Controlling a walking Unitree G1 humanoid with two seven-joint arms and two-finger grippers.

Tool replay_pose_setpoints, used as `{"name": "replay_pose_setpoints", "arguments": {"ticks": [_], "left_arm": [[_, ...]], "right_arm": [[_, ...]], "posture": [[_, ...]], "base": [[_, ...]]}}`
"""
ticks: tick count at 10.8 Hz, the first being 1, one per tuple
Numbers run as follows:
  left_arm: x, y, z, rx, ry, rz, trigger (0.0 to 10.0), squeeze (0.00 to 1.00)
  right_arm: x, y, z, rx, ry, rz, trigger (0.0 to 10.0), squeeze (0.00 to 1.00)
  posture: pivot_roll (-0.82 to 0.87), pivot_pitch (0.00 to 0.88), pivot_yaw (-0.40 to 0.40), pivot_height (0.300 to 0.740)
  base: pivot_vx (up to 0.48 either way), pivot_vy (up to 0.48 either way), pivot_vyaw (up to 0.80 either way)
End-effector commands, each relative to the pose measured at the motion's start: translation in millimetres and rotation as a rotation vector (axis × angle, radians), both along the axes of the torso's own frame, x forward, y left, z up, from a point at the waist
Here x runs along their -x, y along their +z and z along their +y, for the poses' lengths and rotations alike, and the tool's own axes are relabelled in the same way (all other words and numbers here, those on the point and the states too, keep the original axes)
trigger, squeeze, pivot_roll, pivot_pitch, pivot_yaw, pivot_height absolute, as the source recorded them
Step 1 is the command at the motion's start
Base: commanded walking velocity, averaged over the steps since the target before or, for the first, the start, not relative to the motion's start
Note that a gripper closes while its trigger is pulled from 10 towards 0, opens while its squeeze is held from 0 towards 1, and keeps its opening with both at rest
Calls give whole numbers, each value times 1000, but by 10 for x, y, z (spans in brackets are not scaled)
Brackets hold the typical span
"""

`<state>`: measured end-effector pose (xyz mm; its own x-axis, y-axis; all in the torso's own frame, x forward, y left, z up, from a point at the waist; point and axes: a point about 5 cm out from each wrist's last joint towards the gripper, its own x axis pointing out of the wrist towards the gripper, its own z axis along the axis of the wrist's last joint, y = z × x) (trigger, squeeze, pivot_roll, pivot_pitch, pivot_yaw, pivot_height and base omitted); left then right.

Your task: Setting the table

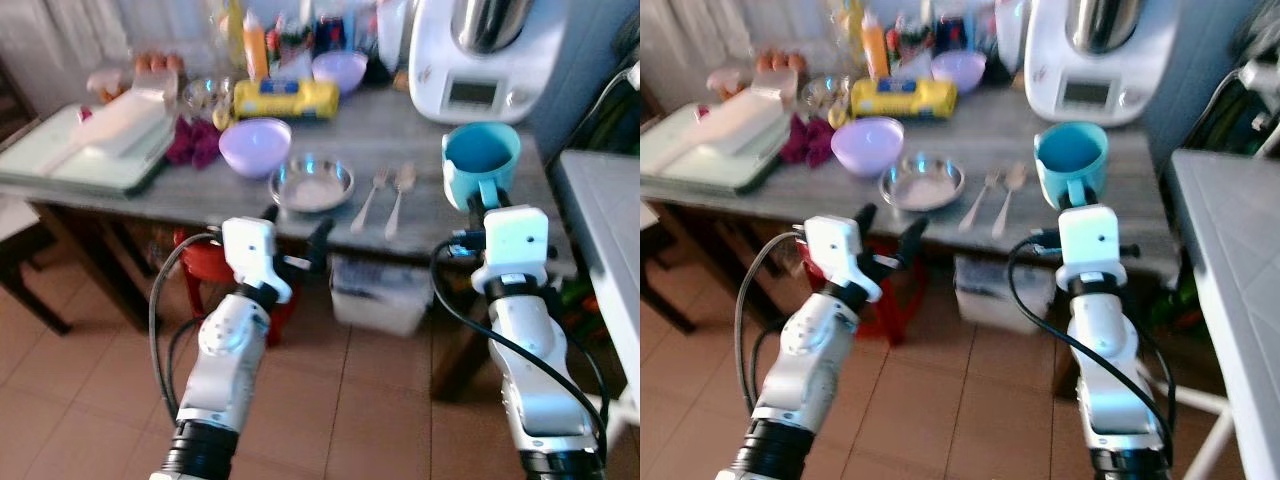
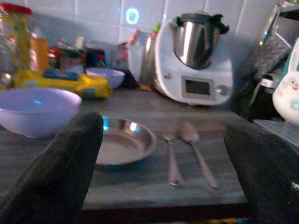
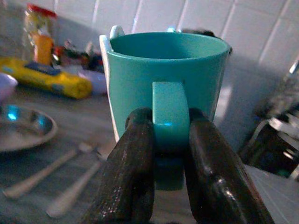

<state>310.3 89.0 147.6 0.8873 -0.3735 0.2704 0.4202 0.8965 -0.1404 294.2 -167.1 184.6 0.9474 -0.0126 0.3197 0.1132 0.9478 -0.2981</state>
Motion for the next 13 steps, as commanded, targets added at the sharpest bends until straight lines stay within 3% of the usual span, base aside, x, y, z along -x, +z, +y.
{"name": "replay_pose_setpoints", "arguments": {"ticks": [1,3,13], "left_arm": [[-8,-1,77,-4,24,0,10000,0],[-14,7,74,-4,23,-2,10000,0],[-1,5,70,-13,13,-6,10000,0]], "right_arm": [[22,62,102,19,43,-32,10000,0],[22,71,114,27,46,-41,10000,0],[-7,64,148,11,56,-44,10000,0]], "posture": [[-198,80,63,740],[-197,78,65,740],[-184,70,63,740]], "base": [[352,0,0],[351,0,600],[348,0,0]]}}
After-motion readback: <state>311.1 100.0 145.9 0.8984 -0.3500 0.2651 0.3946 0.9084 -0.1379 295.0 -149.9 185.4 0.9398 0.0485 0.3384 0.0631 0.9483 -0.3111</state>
